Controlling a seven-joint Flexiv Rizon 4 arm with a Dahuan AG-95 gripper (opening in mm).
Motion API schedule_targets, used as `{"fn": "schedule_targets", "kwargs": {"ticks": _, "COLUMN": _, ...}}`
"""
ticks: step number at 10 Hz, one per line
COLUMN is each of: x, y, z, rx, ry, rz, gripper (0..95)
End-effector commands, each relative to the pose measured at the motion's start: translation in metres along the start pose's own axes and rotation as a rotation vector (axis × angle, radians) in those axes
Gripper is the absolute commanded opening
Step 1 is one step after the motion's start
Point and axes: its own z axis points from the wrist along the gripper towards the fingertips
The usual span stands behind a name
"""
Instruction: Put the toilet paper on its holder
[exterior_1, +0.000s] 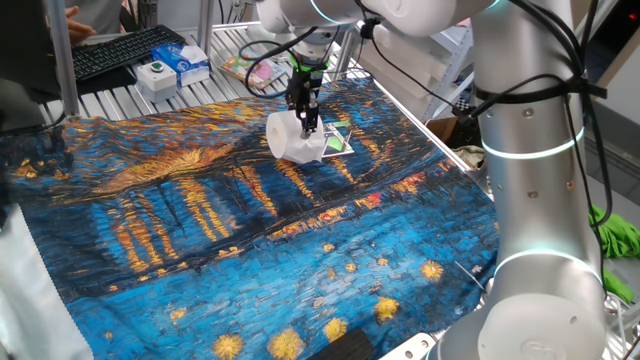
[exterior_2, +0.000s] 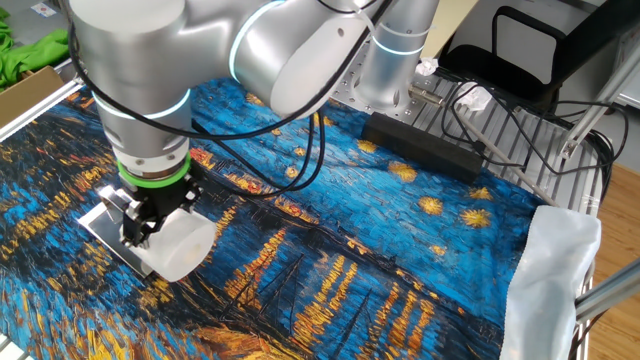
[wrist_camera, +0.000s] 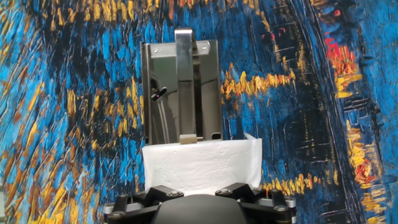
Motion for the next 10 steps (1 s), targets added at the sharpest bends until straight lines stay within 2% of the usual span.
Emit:
{"fn": "schedule_targets", "kwargs": {"ticks": 1, "x": -0.0003, "y": 0.0018, "z": 0.0012, "rx": -0.001, "ry": 0.007, "rz": -0.012, "gripper": 0.0}}
{"fn": "schedule_targets", "kwargs": {"ticks": 10, "x": 0.0001, "y": 0.0024, "z": 0.0011, "rx": -0.016, "ry": 0.009, "rz": -0.026, "gripper": 0.0}}
